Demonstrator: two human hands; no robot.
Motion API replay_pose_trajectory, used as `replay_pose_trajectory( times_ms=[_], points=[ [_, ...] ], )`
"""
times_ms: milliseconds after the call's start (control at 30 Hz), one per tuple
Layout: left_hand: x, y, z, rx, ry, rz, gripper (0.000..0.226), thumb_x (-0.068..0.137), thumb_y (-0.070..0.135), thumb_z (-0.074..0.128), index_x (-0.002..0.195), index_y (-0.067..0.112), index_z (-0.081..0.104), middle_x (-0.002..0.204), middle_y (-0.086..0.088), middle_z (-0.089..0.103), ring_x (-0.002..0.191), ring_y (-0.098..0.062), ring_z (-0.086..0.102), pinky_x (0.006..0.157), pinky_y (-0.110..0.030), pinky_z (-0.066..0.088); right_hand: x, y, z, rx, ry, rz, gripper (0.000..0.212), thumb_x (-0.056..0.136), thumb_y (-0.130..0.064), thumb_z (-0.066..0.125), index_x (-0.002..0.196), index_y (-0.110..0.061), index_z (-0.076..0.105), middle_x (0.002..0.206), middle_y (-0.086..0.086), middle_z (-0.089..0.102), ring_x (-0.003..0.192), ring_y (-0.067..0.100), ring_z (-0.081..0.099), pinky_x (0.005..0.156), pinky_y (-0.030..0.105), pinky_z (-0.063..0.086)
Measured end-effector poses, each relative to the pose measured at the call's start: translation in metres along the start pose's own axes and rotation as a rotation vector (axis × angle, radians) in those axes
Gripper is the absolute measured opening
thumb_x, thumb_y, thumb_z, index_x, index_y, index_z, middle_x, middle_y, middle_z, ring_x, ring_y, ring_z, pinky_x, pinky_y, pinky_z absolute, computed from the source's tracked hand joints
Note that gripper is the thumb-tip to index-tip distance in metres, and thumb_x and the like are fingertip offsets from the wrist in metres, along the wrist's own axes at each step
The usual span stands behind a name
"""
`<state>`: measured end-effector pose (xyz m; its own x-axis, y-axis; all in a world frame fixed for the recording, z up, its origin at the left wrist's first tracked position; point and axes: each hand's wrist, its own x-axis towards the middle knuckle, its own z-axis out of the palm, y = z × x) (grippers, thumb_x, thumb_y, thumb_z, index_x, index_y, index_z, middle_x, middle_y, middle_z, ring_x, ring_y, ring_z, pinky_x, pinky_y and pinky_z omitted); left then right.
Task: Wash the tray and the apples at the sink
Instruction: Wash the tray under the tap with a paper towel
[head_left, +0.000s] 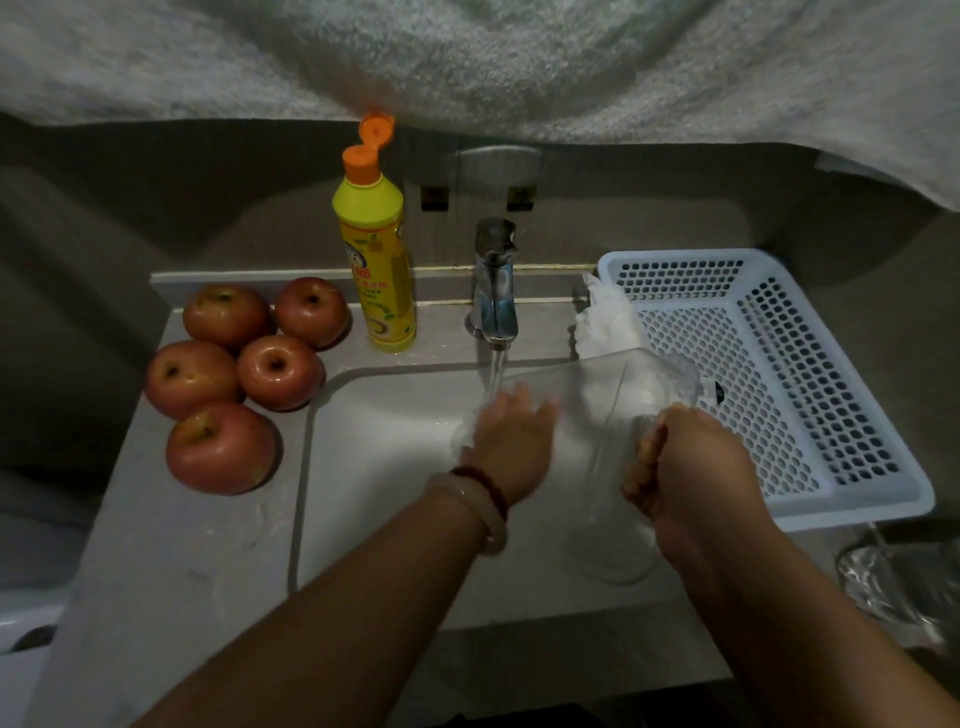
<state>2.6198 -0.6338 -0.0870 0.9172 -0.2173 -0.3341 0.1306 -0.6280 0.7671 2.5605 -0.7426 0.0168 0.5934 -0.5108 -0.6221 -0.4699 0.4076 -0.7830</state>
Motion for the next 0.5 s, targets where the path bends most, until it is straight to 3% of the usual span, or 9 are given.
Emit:
replay_pose_trajectory(
  times_ms=[100, 167, 300, 400, 500],
  points=[
    [0.019, -0.017, -0.032, -0.035, 0.004, -0.225, 0.044, 0.103, 0.012, 0.024, 0.147, 0.006, 0.028, 0.151, -0.024, 0.027, 0.139, -0.039, 0.027, 0.115, -0.041, 0.023, -0.012, 0.008, -0.005, -0.097, -0.116, -0.092, 0.032, 0.097, -0.005, 0.033, 0.067, -0.015, 0.037, 0.047, 0.001, 0.034, 0.033, 0.011, 0.028, 0.038, 0.022, 0.023],
    [0.02, -0.027, -0.05, -0.097, -0.023, -0.313, 0.046, 0.106, 0.021, 0.021, 0.148, 0.004, 0.026, 0.153, -0.023, 0.025, 0.141, -0.037, 0.027, 0.116, -0.04, 0.02, -0.016, 0.014, -0.01, -0.146, -0.158, -0.16, 0.032, 0.094, -0.005, 0.034, 0.064, -0.017, 0.036, 0.05, 0.001, 0.033, 0.038, 0.012, 0.027, 0.037, 0.024, 0.024],
    [0.002, -0.033, -0.072, -0.508, -0.001, -0.54, 0.05, 0.1, 0.05, 0.035, 0.126, 0.011, 0.052, 0.125, -0.011, 0.055, 0.109, -0.031, 0.055, 0.095, -0.042, 0.046, -0.019, 0.012, -0.018, -0.369, -0.26, -0.305, 0.028, 0.094, -0.009, 0.034, 0.067, -0.01, 0.042, 0.05, 0.004, 0.038, 0.039, 0.015, 0.034, 0.036, 0.024, 0.031],
    [-0.009, -0.04, -0.083, -0.667, 0.012, -0.599, 0.046, 0.097, 0.053, 0.04, 0.112, 0.012, 0.054, 0.105, -0.006, 0.058, 0.089, -0.025, 0.057, 0.075, -0.038, 0.048, -0.019, 0.012, -0.017, -0.526, -0.382, -0.472, 0.033, 0.098, -0.012, 0.036, 0.066, -0.007, 0.043, 0.046, 0.002, 0.041, 0.039, 0.016, 0.039, 0.038, 0.024, 0.038],
    [-0.016, -0.047, -0.098, -0.744, 0.035, -0.622, 0.045, 0.097, 0.053, 0.04, 0.092, 0.011, 0.054, 0.09, -0.006, 0.056, 0.075, -0.023, 0.055, 0.07, -0.038, 0.046, -0.017, 0.016, -0.017, -0.742, -0.522, -0.799, 0.035, 0.1, -0.026, 0.039, 0.07, -0.011, 0.047, 0.054, 0.007, 0.045, 0.041, 0.01, 0.041, 0.04, 0.031, 0.04]
  ],
)
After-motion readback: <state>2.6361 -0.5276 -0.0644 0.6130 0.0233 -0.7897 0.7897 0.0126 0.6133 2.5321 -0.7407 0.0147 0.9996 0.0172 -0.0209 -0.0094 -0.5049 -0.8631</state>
